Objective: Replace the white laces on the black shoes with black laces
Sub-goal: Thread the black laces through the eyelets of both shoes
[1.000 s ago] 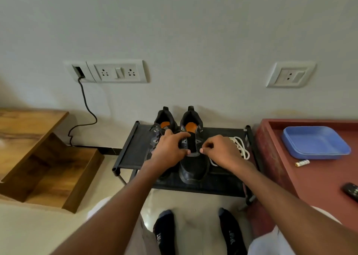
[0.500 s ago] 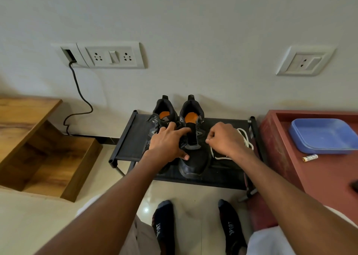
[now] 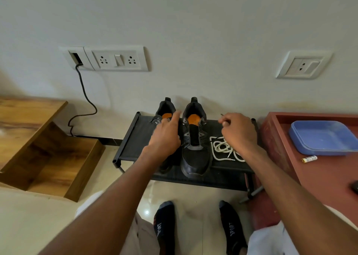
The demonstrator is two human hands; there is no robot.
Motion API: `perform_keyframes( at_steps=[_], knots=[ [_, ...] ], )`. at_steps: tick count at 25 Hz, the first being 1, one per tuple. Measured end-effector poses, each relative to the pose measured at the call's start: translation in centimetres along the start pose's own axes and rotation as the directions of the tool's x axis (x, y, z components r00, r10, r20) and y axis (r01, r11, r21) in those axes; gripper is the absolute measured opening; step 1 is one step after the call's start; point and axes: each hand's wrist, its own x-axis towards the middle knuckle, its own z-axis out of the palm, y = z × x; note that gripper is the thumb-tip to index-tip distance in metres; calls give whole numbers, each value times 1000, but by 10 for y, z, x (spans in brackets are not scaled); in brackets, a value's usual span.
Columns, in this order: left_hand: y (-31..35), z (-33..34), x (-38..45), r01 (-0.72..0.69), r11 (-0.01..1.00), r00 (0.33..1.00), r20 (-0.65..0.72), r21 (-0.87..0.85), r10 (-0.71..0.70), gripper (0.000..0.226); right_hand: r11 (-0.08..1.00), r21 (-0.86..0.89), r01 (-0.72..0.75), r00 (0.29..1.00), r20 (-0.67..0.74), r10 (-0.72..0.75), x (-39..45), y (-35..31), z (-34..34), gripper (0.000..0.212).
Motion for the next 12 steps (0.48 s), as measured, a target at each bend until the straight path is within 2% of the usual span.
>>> perform_keyframes(
  at_steps=[2, 4, 5, 6, 7, 8, 9, 10, 12],
  knots=[
    [2, -15, -4, 112, 993, 989, -105, 41, -108, 40, 974, 215, 65, 998, 6, -68, -6, -17, 1, 25],
    [-5, -23, -6, 183, 983, 977, -113, 17, -180, 19, 940, 330, 87, 993, 47, -109, -13, -32, -3, 24],
    [-8, -27, -7, 203, 975, 974, -84, -87, -210, 13, 921, 382, 81, 992, 60, -112, -17, -38, -6, 25],
    [-10, -32, -10, 218, 931, 970, -36, -293, -238, 14, 889, 453, 60, 992, 68, -102, -22, -42, -10, 22],
    [-6, -39, -15, 209, 816, 971, 15, -538, -239, 17, 846, 532, 37, 993, 72, -89, -28, -47, -16, 18],
    [0, -48, -22, 186, 637, 974, 57, -748, -217, 18, 795, 606, 8, 995, 76, -68, -32, -53, -22, 17],
    [9, -61, -28, 137, 467, 983, 62, -874, -173, 18, 739, 673, -27, 995, 86, -42, -35, -59, -29, 17],
    [18, -75, -34, 74, 356, 991, 30, -932, -129, 16, 680, 730, -62, 995, 98, -14, -39, -67, -38, 16],
    [40, -108, -42, -49, 264, 995, -70, -963, -69, 15, 570, 815, -105, 993, 111, 24, -42, -87, -64, 13]
  ],
)
